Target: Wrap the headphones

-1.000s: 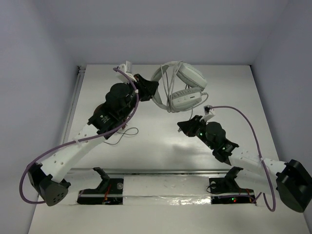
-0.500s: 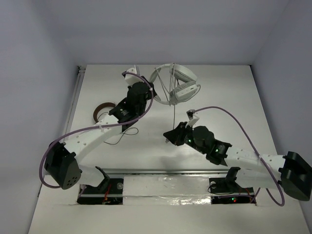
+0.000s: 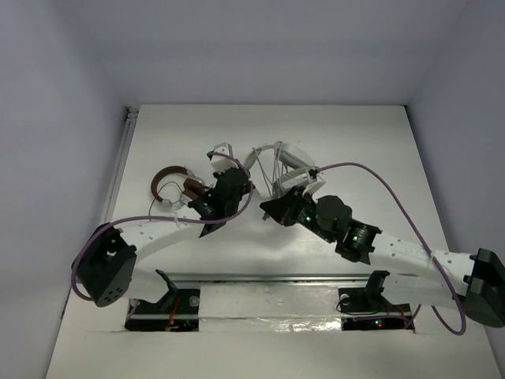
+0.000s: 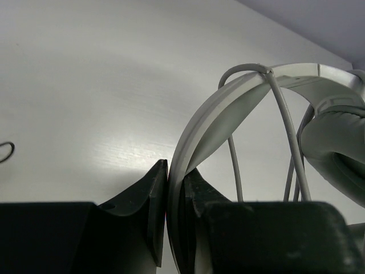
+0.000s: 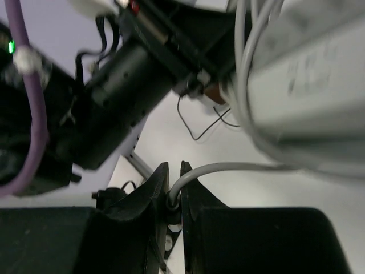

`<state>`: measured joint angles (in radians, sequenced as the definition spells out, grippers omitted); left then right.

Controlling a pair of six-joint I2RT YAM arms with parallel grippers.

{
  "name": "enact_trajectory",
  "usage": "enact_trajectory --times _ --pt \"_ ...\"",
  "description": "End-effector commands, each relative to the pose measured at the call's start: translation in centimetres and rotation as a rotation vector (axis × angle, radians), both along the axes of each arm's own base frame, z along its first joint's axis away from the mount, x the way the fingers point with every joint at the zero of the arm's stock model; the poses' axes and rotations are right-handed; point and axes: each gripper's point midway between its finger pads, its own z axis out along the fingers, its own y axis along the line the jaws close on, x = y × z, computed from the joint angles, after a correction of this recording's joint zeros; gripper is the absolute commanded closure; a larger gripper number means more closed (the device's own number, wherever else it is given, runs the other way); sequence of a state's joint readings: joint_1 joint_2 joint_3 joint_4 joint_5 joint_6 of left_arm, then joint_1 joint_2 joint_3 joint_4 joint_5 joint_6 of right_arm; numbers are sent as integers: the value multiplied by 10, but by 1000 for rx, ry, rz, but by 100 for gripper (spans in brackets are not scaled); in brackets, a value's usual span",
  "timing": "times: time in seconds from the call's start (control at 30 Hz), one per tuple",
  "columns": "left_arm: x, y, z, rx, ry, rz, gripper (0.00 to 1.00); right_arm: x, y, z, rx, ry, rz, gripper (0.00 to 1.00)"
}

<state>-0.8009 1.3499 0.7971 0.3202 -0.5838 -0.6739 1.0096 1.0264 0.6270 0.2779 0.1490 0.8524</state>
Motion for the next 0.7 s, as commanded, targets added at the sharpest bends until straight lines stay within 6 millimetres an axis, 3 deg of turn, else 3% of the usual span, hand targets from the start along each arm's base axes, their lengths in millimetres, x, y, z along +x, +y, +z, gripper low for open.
enact_trajectory --times 0.0,0.1,0.27,0.43,0.67 --pt "-9 -15 55 -196 -143 -7 100 19 1 63 186 -67 -110 99" --pt "-24 -26 45 -186 -122 -50 100 36 -3 69 218 -64 -209 99" --pt "-41 -34 33 -151 -96 -83 100 63 -8 40 175 -8 -371 97" --pt "-51 -36 23 -140 -60 -99 100 74 -28 21 219 31 -500 98" --pt "-61 -44 14 -145 -25 -123 100 88 -59 9 237 67 -700 97"
